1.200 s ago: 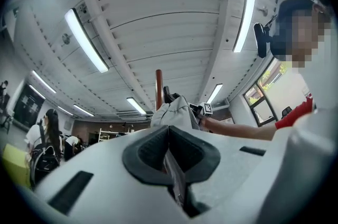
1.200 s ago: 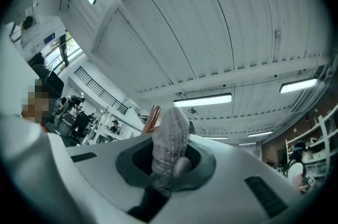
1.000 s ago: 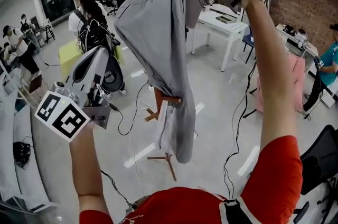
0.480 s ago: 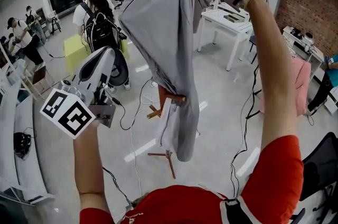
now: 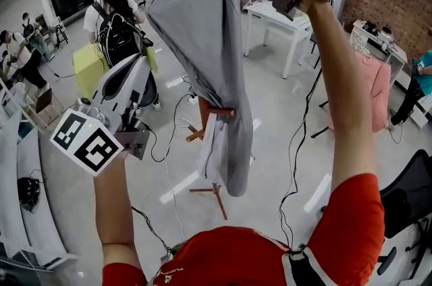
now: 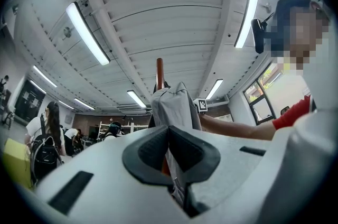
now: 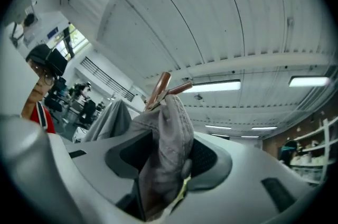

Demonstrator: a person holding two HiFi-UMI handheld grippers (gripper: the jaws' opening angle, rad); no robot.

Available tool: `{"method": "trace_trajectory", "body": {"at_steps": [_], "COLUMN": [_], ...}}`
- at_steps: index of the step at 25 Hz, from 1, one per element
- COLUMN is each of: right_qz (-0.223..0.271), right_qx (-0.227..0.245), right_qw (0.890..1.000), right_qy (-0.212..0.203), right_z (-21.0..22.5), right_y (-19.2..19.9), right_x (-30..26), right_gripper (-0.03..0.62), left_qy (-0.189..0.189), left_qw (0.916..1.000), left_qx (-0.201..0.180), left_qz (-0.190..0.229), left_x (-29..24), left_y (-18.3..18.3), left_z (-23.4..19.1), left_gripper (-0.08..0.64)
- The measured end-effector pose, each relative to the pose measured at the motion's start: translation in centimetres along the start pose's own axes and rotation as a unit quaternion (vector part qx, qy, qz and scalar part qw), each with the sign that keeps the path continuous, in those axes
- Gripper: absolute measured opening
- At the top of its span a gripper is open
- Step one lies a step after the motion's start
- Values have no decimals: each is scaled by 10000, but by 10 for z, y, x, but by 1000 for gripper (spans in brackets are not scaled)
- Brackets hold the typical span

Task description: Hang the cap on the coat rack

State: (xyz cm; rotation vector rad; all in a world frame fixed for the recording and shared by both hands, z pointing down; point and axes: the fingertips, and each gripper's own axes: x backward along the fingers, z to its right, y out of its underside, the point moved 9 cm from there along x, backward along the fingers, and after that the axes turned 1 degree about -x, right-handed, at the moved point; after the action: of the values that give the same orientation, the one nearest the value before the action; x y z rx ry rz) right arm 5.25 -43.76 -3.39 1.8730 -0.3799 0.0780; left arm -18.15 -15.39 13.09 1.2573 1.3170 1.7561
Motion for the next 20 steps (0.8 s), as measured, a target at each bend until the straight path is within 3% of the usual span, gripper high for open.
{"method": "trace_trajectory", "body": {"at_steps": [6, 10, 14, 17, 20], "right_qz": [-1, -597, -1010, -1166, -1413], "right_qx": [624, 1086, 1578, 1720, 1729], "right_qw": [9900, 9674, 9499, 9437, 9405], "right_qy": [1265, 2207, 2502, 2573, 2563], "right_z": [-21, -66, -132, -180, -234], "right_y": [4, 21, 50, 76, 111], "right_x": [45, 82, 91, 84, 74], "right_gripper": [230, 223, 137, 71, 51], "left_qy": [383, 774, 974, 1100, 1278], "left_qw": [9991, 9957, 9931, 9927, 9913], "left_qx": [200, 503, 644, 494, 327], "left_qz": [21, -7, -44, -18, -32], "left_x": [1, 2, 4, 4, 5], "left_y": [6, 25, 52, 71, 93], "left_z": [-2, -1, 2, 8, 21], "left_gripper": [9, 9, 9, 9, 9]}}
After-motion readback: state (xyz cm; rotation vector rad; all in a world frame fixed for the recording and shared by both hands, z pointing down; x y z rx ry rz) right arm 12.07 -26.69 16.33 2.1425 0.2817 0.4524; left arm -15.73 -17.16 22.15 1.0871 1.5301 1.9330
